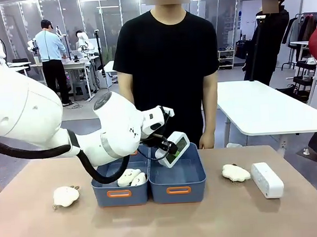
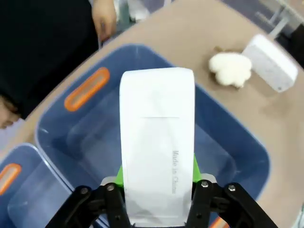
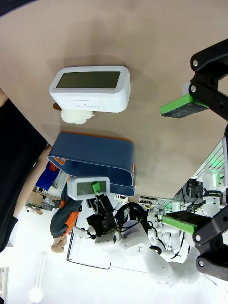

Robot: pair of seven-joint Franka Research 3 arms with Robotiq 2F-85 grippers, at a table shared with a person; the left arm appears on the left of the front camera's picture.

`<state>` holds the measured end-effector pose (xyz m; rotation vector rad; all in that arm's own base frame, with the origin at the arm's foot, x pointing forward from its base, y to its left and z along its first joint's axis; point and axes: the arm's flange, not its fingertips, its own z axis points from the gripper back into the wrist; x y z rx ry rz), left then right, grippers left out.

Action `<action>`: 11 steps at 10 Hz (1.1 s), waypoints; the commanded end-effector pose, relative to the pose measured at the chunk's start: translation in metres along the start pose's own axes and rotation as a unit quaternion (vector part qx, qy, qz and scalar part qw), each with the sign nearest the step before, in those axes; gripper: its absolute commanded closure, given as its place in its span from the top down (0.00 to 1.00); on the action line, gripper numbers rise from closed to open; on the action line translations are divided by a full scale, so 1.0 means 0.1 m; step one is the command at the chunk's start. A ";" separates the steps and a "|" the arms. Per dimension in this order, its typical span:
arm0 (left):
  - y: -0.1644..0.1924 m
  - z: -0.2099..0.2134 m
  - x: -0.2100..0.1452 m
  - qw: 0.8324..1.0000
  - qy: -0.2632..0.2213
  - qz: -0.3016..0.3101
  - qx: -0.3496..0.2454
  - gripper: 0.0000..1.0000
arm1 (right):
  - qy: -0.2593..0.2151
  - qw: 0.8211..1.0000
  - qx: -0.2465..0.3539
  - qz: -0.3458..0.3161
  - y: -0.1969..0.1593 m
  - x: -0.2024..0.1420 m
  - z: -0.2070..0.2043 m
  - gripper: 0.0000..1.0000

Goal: Sort the digital clocks into the basket.
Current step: Pick up the Digital clock from the table and place it into the empty Plastic storage basket.

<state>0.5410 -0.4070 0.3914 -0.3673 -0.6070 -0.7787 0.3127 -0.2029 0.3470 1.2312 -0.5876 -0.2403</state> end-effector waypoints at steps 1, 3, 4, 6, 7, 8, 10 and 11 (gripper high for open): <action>-0.11 -0.06 0.17 0.999 0.048 0.001 -0.006 0.67 | 0.000 1.000 0.003 0.004 0.01 0.00 0.00 1.00; -0.12 -0.07 0.10 0.998 0.059 0.000 -0.007 0.92 | 0.000 1.000 0.003 0.004 0.01 0.00 0.00 1.00; -0.15 -0.01 0.12 0.998 0.056 0.001 -0.008 1.00 | 0.000 1.000 0.003 0.004 0.01 0.00 0.00 1.00; -0.20 0.17 0.12 0.999 0.044 0.001 -0.008 1.00 | 0.000 1.000 0.003 0.004 0.01 0.00 0.00 1.00; -0.23 0.36 0.07 0.998 0.054 -0.008 -0.039 1.00 | 0.000 1.000 0.003 0.004 0.01 0.00 0.00 1.00; -0.22 0.04 0.13 0.999 0.044 -0.004 -0.006 1.00 | 0.000 1.000 0.003 0.004 0.01 0.00 0.00 1.00; -0.22 0.04 0.13 0.999 0.044 -0.004 -0.006 1.00 | 0.000 1.000 0.003 0.004 0.01 0.00 0.00 1.00; -0.22 0.04 0.13 0.999 0.044 -0.004 -0.006 1.00 | 0.000 1.000 0.003 0.004 0.01 0.00 0.00 1.00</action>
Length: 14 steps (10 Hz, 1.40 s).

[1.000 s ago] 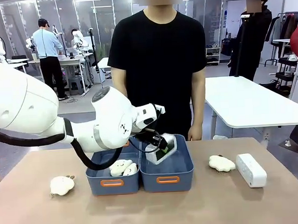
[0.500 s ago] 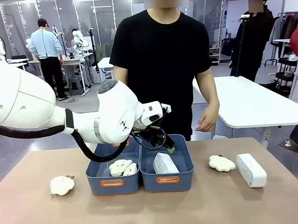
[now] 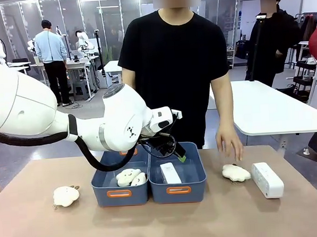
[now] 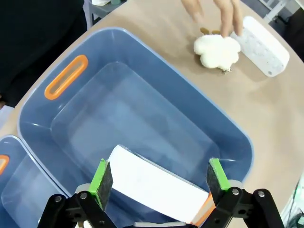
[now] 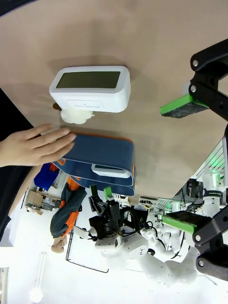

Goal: Sort the digital clocks into the basket.
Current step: Pick up the Digital clock from the table and place it into the empty Plastic storage basket.

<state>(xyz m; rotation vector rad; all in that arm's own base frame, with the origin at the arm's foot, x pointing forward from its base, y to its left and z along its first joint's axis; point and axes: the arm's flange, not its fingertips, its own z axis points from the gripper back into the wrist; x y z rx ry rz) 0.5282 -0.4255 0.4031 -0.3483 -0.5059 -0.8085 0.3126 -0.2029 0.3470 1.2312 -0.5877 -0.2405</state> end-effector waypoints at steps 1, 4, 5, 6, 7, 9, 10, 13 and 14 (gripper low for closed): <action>0.00 0.01 0.02 1.000 -0.006 0.001 0.007 1.00 | 0.000 1.000 0.003 0.004 0.01 0.00 0.00 1.00; 0.00 -0.01 0.00 1.000 0.001 -0.001 0.000 1.00 | 0.000 1.000 0.003 0.004 0.01 0.00 0.00 1.00; 0.13 0.26 0.10 0.998 0.001 0.040 -0.054 1.00 | 0.000 1.000 0.003 0.004 0.01 0.00 0.00 1.00; 0.18 0.59 0.21 0.998 -0.013 0.043 -0.048 1.00 | 0.000 1.000 0.003 0.004 0.01 0.00 0.00 1.00; 0.23 0.84 0.24 0.994 -0.009 0.075 -0.081 1.00 | 0.000 1.000 0.003 0.004 0.01 0.00 0.00 1.00; 0.43 1.19 0.15 0.983 0.023 0.107 -0.145 1.00 | 0.000 1.000 0.003 0.004 0.01 0.00 0.00 1.00; 0.53 1.40 -0.04 0.970 0.021 0.138 -0.199 1.00 | 0.000 1.000 0.003 0.004 0.01 0.00 0.00 1.00; 0.97 1.89 -0.97 0.927 -0.098 0.209 -0.295 1.00 | 0.000 1.000 0.003 0.004 0.01 0.00 0.00 1.00; 1.11 2.07 -1.31 0.910 -0.135 0.242 -0.309 1.00 | 0.000 1.000 0.003 0.004 0.01 0.00 0.00 1.00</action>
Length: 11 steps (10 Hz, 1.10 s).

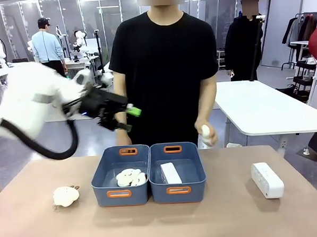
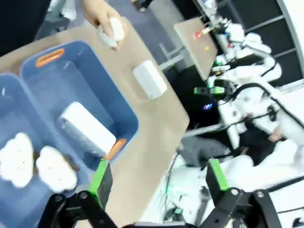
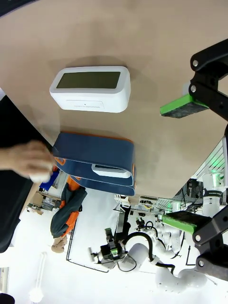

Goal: Sort the digital clocks into the basket.
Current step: Pick up the Digital clock from the table and place it into the empty Plastic storage basket.

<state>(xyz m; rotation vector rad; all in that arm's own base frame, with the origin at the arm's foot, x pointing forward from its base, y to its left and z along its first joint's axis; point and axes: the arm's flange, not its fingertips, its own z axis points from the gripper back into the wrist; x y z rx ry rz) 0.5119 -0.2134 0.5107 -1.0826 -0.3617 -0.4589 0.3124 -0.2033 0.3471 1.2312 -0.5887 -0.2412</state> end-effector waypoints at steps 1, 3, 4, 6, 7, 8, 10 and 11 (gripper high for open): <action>0.22 0.60 -0.61 0.996 -0.076 0.023 -0.036 1.00 | 0.000 1.000 0.003 0.004 0.01 0.00 0.00 1.00; 0.45 1.44 -0.80 0.981 -0.165 0.088 -0.055 1.00 | 0.000 1.000 0.003 0.004 0.01 0.00 0.00 1.00; 0.63 2.05 -1.02 0.965 -0.210 0.137 -0.076 1.00 | 0.000 1.000 0.003 0.004 0.01 0.00 0.00 1.00; 1.16 2.99 -1.57 0.960 -0.214 0.168 -0.068 1.00 | 0.000 1.000 0.003 0.004 0.01 0.00 0.00 1.00; 1.16 3.29 -1.85 0.961 -0.228 0.144 -0.059 1.00 | 0.000 1.000 0.003 0.004 0.01 0.00 0.00 1.00; 1.17 3.48 -2.09 0.962 -0.237 0.126 -0.050 1.00 | 0.000 1.000 0.003 0.004 0.01 0.00 0.00 1.00; 1.35 3.60 -2.23 0.960 -0.254 0.113 -0.039 1.00 | 0.000 1.000 0.003 0.004 0.01 0.00 0.00 1.00; 1.30 3.63 -2.28 0.954 -0.268 0.127 -0.034 1.00 | 0.000 1.000 0.003 0.004 0.01 0.00 0.00 1.00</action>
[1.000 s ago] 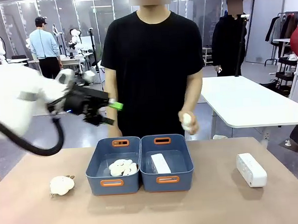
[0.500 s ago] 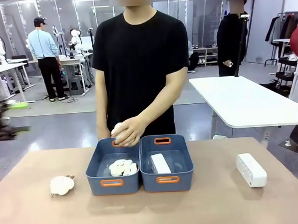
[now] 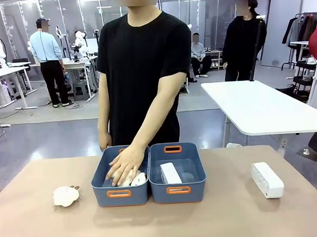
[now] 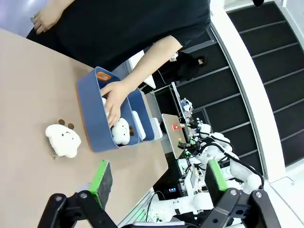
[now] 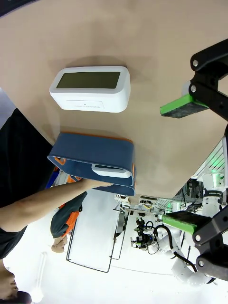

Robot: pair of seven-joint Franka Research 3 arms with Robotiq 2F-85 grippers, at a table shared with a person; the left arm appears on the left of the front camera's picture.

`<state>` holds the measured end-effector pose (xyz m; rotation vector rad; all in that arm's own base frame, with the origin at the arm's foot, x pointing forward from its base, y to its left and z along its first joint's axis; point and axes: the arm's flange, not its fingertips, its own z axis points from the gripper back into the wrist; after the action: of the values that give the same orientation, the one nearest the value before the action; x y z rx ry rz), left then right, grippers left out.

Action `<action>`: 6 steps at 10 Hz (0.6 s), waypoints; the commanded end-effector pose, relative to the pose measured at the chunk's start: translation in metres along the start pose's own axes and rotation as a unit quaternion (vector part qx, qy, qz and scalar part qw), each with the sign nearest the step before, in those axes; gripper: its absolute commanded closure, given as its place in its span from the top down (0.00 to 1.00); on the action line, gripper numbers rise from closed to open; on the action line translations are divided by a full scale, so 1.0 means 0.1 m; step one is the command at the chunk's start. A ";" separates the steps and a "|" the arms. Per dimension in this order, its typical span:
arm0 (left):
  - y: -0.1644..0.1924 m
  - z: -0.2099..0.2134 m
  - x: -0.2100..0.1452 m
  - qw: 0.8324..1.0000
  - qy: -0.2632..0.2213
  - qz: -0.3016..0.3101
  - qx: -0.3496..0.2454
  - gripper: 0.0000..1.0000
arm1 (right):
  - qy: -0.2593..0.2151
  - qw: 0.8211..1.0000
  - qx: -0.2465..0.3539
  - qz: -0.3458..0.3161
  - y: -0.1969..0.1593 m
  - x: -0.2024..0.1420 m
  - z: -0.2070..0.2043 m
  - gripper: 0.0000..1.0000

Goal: Sort the digital clocks into the basket.
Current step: Pick up the Digital clock from the table and place it into the empty Plastic storage basket.

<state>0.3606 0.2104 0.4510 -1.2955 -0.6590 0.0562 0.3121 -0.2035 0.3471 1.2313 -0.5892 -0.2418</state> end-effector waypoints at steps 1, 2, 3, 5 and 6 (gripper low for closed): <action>-0.03 0.00 0.00 1.000 0.003 0.002 0.000 1.00 | 0.001 1.000 0.003 0.004 0.01 0.01 -0.01 1.00; -0.03 0.00 0.00 1.000 0.003 0.002 0.000 1.00 | 0.001 1.000 0.003 0.004 0.01 0.01 -0.01 1.00; -0.03 0.00 0.00 1.000 0.003 0.002 0.000 1.00 | 0.001 1.000 0.003 0.004 0.01 0.01 -0.01 1.00; -0.03 0.00 0.00 1.000 0.003 0.002 0.000 1.00 | 0.001 1.000 0.003 0.004 0.01 0.01 -0.01 1.00; -0.03 0.00 0.00 1.000 0.003 0.002 0.000 1.00 | 0.000 1.000 0.000 0.000 0.00 0.00 0.00 1.00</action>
<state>0.3610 0.2096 0.4509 -1.2963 -0.6559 0.0555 0.3121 -0.2036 0.3472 1.2313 -0.5892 -0.2419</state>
